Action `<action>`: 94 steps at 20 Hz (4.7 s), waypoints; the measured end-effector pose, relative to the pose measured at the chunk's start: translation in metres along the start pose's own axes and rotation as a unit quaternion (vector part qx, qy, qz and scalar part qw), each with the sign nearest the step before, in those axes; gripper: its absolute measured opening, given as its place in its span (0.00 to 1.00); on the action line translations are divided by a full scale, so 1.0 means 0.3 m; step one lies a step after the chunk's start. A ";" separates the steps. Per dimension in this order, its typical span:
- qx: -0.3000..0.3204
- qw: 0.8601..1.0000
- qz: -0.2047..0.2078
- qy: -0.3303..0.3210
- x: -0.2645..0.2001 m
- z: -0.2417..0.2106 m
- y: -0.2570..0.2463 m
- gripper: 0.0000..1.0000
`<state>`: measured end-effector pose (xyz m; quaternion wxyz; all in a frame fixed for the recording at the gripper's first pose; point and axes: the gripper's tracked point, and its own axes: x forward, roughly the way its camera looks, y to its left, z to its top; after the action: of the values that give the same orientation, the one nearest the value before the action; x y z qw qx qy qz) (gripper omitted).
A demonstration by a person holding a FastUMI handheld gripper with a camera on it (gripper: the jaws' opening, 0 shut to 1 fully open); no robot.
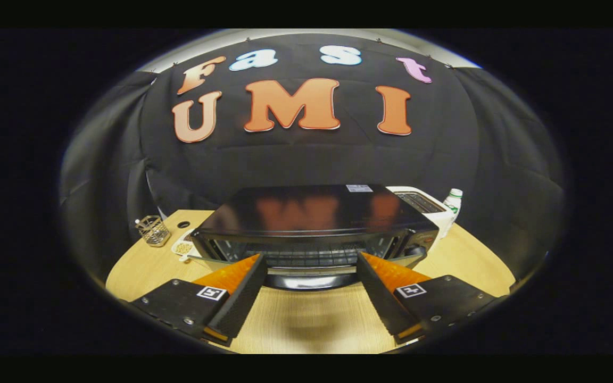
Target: Open the toaster oven, put the food inside, and close the toaster oven door.
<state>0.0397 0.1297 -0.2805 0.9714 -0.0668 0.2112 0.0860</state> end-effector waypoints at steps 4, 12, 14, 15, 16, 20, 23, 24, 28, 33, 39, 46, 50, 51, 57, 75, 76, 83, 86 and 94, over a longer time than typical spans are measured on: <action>-0.002 1.000 0.000 0.005 -0.060 -0.069 -0.004 1.00; -0.004 0.999 0.001 0.032 -0.139 -0.229 -0.012 0.99; -0.002 0.999 0.000 0.042 -0.158 -0.277 -0.015 0.98; -0.002 0.999 0.000 0.048 -0.162 -0.300 -0.014 0.98; -0.004 0.999 0.000 0.054 -0.167 -0.331 -0.014 0.98; -0.003 0.998 0.001 0.055 -0.177 -0.416 -0.017 0.98; 0.013 0.997 -0.001 0.075 -0.179 -0.485 -0.030 0.99; 0.019 0.997 -0.002 0.072 -0.179 -0.490 -0.032 1.00; 0.009 0.996 -0.001 0.087 -0.171 -0.550 -0.028 1.00; 0.018 0.994 -0.003 0.109 -0.156 -0.598 -0.034 1.00; 0.025 0.991 0.020 0.127 -0.194 -0.564 -0.037 1.00; 0.025 0.982 0.107 0.153 -0.265 -0.392 -0.111 0.99; 0.045 0.969 0.151 0.188 -0.281 -0.286 -0.227 0.98; 0.052 0.964 0.158 0.206 -0.285 -0.271 -0.260 0.99; 0.072 0.946 0.140 0.284 -0.302 -0.198 -0.556 0.99; 0.101 0.864 0.175 0.460 -0.268 -0.497 -0.794 0.99; 0.102 0.863 0.179 0.461 -0.263 -0.504 -0.789 0.99; 0.111 0.845 0.198 0.484 -0.282 -0.553 -0.739 0.73; 0.141 0.844 0.212 0.472 -0.292 -0.519 -0.702 0.51; 0.158 0.862 0.201 0.437 -0.346 -0.412 -0.685 0.32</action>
<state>-0.0625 -0.1058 -0.3288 0.7383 0.1011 0.6340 0.2067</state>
